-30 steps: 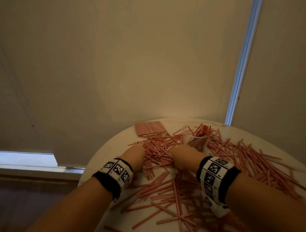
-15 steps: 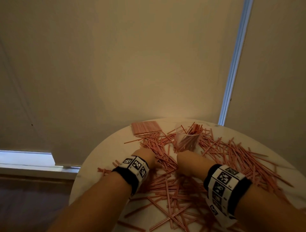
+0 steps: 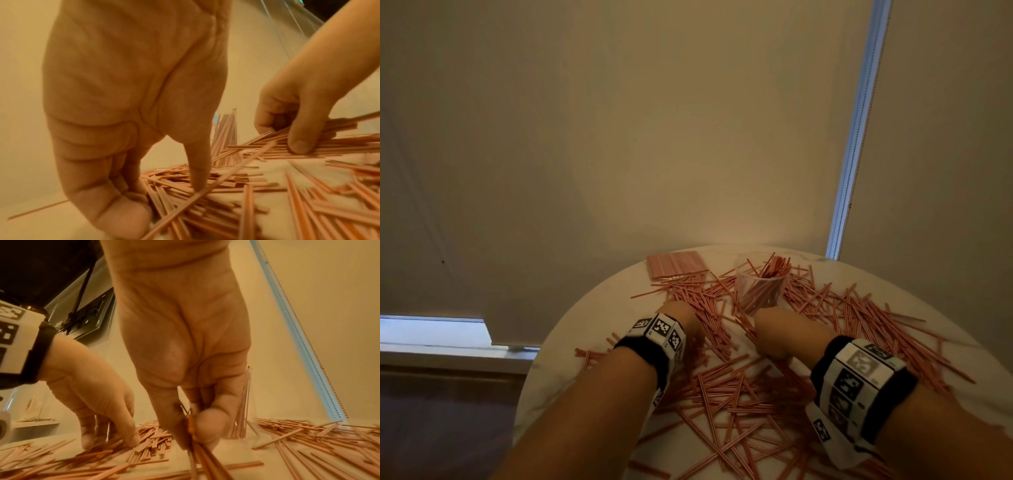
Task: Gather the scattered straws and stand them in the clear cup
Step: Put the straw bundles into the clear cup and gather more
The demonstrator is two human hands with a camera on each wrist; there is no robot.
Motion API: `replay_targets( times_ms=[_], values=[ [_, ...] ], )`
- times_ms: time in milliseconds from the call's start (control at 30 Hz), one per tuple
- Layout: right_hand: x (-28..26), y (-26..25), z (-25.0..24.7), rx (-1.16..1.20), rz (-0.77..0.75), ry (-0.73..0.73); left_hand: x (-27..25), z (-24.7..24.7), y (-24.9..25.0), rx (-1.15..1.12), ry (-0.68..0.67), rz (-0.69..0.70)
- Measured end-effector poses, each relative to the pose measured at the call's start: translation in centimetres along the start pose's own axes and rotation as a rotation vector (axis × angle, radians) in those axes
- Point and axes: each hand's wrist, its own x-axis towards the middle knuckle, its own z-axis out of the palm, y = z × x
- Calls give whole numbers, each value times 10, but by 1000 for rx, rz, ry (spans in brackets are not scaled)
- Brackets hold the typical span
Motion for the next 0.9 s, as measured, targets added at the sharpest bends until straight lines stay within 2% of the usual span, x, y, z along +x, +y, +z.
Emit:
replay_targets(
  times_ms=[167, 267, 367, 433, 600, 900],
  values=[
    [-7, 7, -1, 22, -11, -3, 1, -4, 10, -38, 55, -10],
    [-12, 14, -4, 69, -18, 33, 2, -9, 2, -155, 19, -57],
    [-15, 20, -9, 100, -11, 79, 3, -9, -10, -492, -61, -137],
    [-15, 23, -12, 152, -13, 112, 1, -9, -17, -725, -64, -160],
    [-16, 26, -14, 351, -54, 244, -6, -10, -23, -1170, 16, -128],
    [-7, 14, -23, 671, -122, 476, -10, -12, 9, -1720, 201, -9]
  ],
)
